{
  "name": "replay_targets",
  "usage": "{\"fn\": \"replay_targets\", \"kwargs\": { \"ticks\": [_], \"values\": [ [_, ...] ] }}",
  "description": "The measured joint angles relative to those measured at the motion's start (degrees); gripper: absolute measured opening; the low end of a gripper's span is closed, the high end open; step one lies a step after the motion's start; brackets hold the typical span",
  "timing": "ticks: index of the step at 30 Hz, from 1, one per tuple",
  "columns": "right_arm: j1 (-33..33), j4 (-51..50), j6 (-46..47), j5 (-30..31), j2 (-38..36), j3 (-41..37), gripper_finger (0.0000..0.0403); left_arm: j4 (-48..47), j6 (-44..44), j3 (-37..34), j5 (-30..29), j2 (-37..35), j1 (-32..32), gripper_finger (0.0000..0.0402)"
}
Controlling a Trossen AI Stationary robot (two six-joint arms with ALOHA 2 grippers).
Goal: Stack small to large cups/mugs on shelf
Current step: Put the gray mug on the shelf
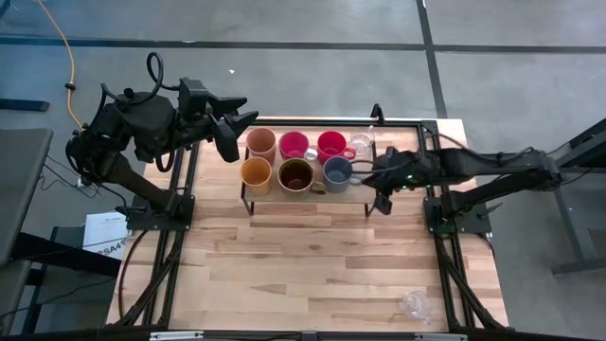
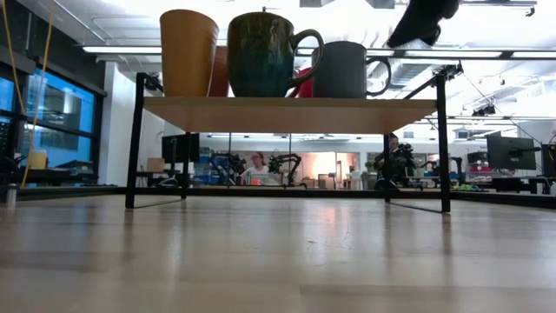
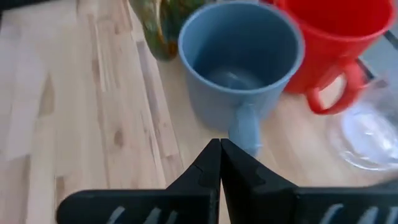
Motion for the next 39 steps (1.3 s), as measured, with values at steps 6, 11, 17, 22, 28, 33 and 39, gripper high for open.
{"fn": "replay_targets", "kwargs": {
  "ticks": [6, 11, 17, 22, 28, 33, 39],
  "values": [
    [-0.15, -9.22, 2.95, 3.7, -1.42, 2.22, 0.0, 0.0, -0.02, 0.02, 0.0, 0.0, -0.01, 0.0223],
    [-0.15, -7.76, 3.66, 5.31, 0.04, -1.25, 0.0, 0.0, -0.02, 0.01, 0.0, 0.0, -0.01, 0.0223],
    [-1.64, -3.01, 3.58, 8.88, 1.83, -1.74, 0.0, 0.02, -0.02, 0.0, 0.0, 0.0, -0.01, 0.0223],
    [-2.43, -1.39, 3.46, 7.82, 2.2, -1.74, 0.0, 0.01, -0.04, 0.0, 0.02, 0.0, -0.01, 0.0223],
    [-2.43, 2.02, 3.13, 7.58, 2.2, -1.74, 0.0, 0.0, -0.14, 0.0, 0.04, 0.0, -0.01, 0.0223],
    [-2.42, 1.34, 3.13, 8.13, 2.17, -1.51, 0.0, 0.0, -0.1, 0.0, 0.04, 0.0, 0.0, 0.0223],
    [-2.4, -6.5, 6.63, 5.56, 1.97, -0.64, 0.0, -0.06, -0.04, 0.0, 0.06, 0.0, -0.01, 0.0223]
  ]
}}
